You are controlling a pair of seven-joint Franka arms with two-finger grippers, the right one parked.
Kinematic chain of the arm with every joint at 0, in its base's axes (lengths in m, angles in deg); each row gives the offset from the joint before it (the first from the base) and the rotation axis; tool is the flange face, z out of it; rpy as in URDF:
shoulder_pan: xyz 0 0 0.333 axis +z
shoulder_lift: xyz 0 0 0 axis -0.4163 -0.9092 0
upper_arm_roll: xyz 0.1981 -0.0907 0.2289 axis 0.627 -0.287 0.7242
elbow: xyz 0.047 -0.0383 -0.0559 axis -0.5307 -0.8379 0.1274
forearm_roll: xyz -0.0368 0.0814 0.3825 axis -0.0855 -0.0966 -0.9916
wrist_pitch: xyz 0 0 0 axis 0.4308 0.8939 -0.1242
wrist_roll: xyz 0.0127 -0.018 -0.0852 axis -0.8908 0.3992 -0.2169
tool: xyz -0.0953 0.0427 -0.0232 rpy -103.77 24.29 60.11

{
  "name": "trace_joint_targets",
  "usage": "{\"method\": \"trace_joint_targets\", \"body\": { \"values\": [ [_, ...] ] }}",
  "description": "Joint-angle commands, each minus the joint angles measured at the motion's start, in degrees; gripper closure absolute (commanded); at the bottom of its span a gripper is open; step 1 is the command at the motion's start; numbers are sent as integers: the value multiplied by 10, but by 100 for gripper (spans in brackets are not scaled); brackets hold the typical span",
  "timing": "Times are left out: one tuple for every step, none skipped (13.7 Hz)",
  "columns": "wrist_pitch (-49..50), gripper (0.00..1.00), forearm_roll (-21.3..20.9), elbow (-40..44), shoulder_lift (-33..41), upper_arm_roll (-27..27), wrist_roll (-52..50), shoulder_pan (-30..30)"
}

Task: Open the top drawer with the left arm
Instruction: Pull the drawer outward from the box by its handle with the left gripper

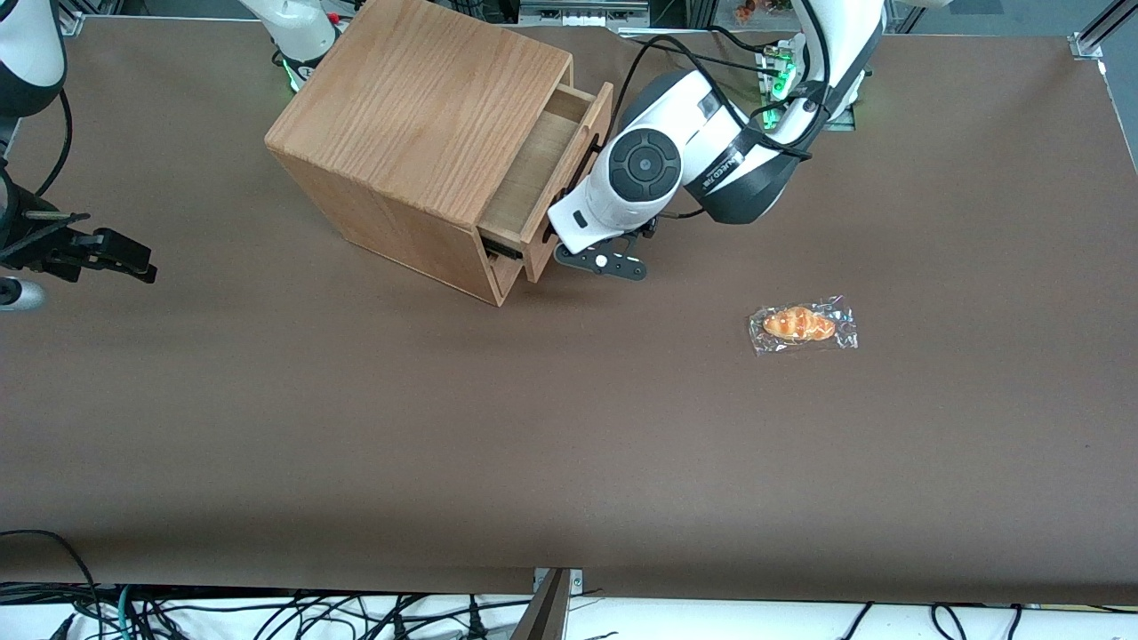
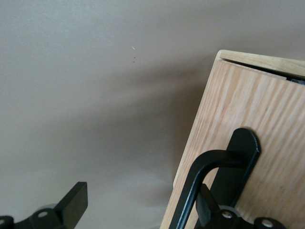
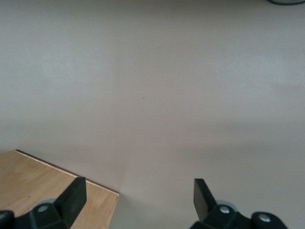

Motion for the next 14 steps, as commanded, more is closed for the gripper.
{"method": "trace_joint_targets", "body": {
  "values": [
    [2,0,-15,-18,19,1,7,4],
    [2,0,-15,-19,19,1,7,4],
    [0,0,-15,-25,19,1,7,4],
    [0,0,-15,-27,19,1,7,4],
    [0,0,-16,-31,19,1,7,4],
    [2,0,-15,-31,20,1,7,5],
    [3,0,-16,-32,23,2,7,11],
    [3,0,-16,-32,23,1,7,12],
    [6,0,-16,-32,24,2,7,13],
    [10,0,-15,-31,24,2,6,16],
    [10,0,-15,-31,28,2,5,18],
    [11,0,-15,-31,29,2,5,19],
    [12,0,-15,-31,29,2,5,23],
    [15,0,-16,-31,31,2,5,26]
  ]
}}
